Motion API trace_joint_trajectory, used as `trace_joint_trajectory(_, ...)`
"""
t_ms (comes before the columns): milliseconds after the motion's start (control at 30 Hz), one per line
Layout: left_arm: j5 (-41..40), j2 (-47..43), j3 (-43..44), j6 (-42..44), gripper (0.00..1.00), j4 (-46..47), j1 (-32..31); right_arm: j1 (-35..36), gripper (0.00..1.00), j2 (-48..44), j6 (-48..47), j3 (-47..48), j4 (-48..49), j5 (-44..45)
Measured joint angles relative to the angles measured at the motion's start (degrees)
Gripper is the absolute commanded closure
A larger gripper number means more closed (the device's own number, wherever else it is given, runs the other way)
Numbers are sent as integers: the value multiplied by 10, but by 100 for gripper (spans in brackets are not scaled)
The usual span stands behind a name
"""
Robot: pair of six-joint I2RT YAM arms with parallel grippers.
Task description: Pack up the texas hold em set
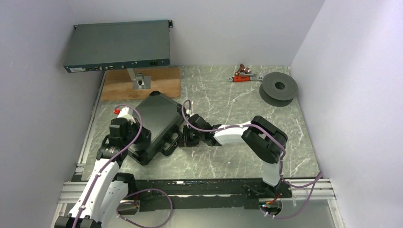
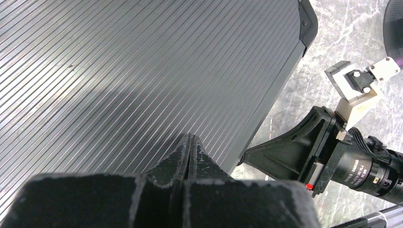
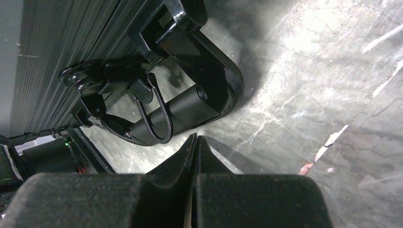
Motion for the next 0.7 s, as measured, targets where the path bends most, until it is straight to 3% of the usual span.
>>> trace_joint_trajectory(700,-6,0,0,0,100,0,-4,2,100,6,2,39,1,-10)
